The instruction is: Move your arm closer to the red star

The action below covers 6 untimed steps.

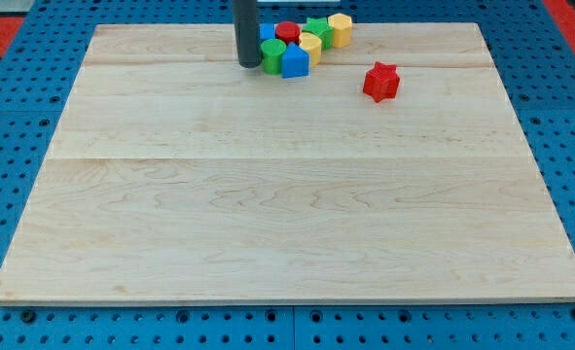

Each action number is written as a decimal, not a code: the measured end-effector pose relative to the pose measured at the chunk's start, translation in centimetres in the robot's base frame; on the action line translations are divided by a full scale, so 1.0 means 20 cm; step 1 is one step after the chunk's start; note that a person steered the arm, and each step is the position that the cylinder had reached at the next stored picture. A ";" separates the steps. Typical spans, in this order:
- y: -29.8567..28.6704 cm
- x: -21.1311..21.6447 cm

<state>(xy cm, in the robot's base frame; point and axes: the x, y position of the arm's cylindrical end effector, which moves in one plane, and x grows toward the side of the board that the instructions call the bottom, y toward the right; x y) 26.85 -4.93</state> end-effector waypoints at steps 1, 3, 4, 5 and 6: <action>-0.19 0.11; 0.46 0.76; 0.66 0.81; 0.79 0.79; 1.01 0.69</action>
